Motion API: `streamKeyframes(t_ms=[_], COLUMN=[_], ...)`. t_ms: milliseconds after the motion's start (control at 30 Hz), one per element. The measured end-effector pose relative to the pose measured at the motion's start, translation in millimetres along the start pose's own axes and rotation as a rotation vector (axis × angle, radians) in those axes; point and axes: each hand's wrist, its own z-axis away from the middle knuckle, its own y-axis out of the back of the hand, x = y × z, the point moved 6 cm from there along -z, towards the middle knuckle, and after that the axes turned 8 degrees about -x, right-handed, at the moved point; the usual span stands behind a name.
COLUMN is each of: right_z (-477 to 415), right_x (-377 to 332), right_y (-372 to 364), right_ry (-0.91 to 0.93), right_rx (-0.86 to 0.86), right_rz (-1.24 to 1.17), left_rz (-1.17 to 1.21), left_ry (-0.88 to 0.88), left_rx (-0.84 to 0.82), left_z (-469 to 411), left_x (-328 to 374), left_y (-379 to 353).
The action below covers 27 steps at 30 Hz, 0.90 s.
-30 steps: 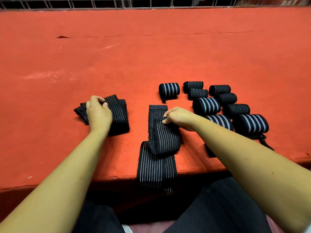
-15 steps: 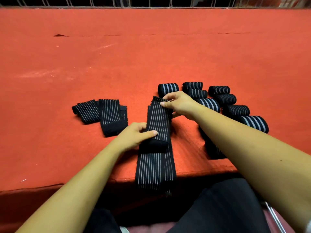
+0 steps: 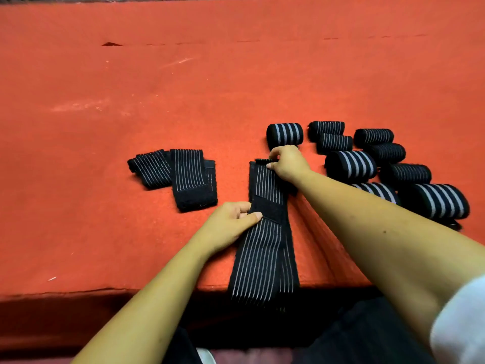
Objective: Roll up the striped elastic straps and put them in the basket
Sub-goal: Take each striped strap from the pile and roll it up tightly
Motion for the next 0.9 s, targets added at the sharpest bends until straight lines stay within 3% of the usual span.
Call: streamKeyframes(t_ms=[400, 600, 767, 900], right_z=[-3, 21, 55, 84], right_x=[-6, -40, -74, -93], right_y=[7, 54, 99, 119], right_ry=[0.041, 0.144, 0.256, 0.33], right_rx=[-0.083, 0.127, 0.204, 0.252], right_rz=[-0.027, -0.25, -0.433, -0.512], left_rz=[0.024, -0.047, 0.016, 0.14], left_ry=[-0.039, -0.076, -0.065, 0.062], left_rx=[-0.011, 0.051, 0.133, 0.01], left_z=[-4, 3, 14, 32], left_x=[-9, 1, 6, -1], left_y=[-1, 0, -2, -21])
